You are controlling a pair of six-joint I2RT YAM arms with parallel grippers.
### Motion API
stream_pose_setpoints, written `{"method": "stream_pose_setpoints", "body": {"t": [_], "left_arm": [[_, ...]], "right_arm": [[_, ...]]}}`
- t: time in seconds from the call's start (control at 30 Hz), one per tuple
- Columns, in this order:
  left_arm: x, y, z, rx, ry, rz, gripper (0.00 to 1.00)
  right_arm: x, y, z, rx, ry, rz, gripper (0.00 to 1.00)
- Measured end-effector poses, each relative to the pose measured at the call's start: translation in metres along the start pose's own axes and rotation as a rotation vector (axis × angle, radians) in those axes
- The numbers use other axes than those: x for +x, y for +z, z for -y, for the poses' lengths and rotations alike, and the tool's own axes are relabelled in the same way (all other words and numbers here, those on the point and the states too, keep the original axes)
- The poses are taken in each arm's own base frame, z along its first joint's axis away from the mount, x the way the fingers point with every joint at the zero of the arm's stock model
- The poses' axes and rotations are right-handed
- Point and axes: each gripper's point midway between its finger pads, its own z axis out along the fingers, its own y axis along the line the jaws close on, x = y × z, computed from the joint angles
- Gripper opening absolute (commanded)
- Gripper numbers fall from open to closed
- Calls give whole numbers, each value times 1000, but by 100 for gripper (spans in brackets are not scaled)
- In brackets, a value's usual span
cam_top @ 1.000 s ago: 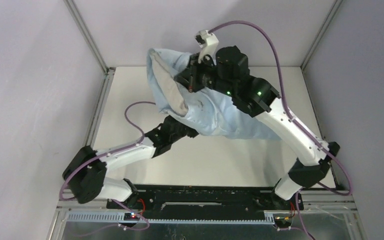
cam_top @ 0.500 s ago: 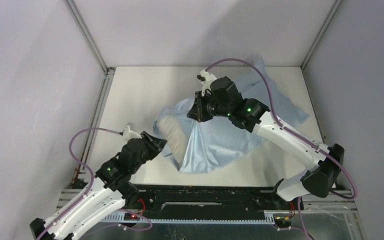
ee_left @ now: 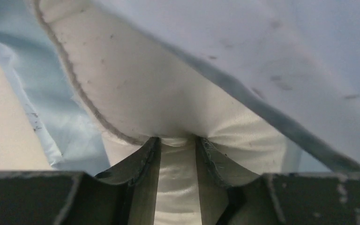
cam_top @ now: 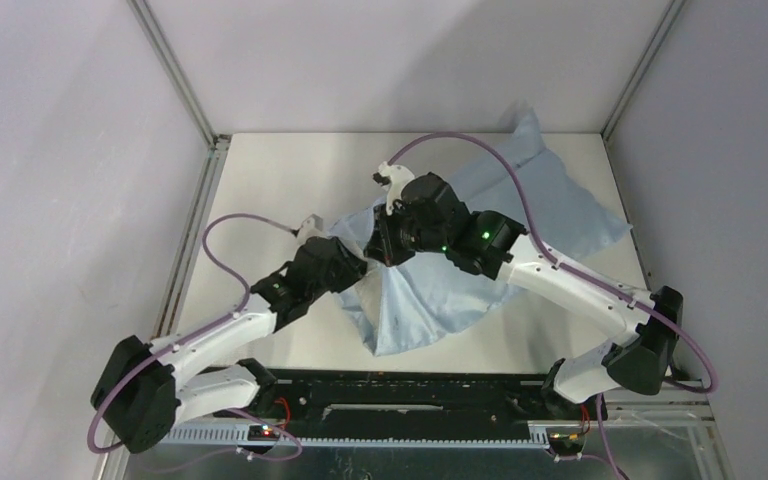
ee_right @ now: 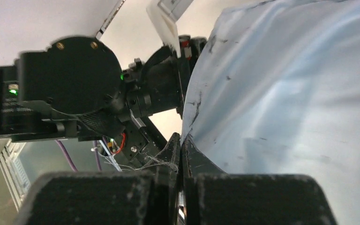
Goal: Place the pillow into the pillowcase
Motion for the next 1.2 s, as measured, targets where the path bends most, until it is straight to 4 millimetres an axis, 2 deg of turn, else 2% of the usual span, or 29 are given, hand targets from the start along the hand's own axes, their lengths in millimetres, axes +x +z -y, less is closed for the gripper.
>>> {"method": "stream_pose_setpoints", "body": {"t": [0.13, 0.3, 0.4, 0.57, 0.67, 0.77, 0.87, 0.93, 1.0, 1.2], "left_arm": [[-12, -4, 28, 69, 13, 19, 44], [-35, -40, 27, 103, 0, 99, 45], [-50, -62, 6, 84, -21, 178, 46], [-59, -72, -46, -39, -46, 234, 46], [-61, -73, -64, -100, -42, 238, 46], [-65, -74, -75, -136, -37, 244, 46], [-65, -71, -82, -164, -27, 233, 47], [-63, -69, -84, -171, -24, 219, 47], [-63, -67, -85, -176, -24, 209, 47], [-64, -64, -84, -156, -41, 199, 48]], "right_arm": [[8, 0, 0, 12, -24, -22, 0], [18, 4, 1, 17, -44, -47, 0], [26, 14, -7, 4, -58, -76, 0], [46, 53, -13, 7, -80, -143, 0], [72, 81, -2, 36, -81, -215, 0], [102, 106, 18, 89, -76, -295, 0], [117, 114, 31, 134, -77, -335, 0], [115, 112, 30, 152, -90, -333, 0], [104, 109, 22, 161, -120, -309, 0], [68, 95, -18, 176, -242, -201, 0]]}}
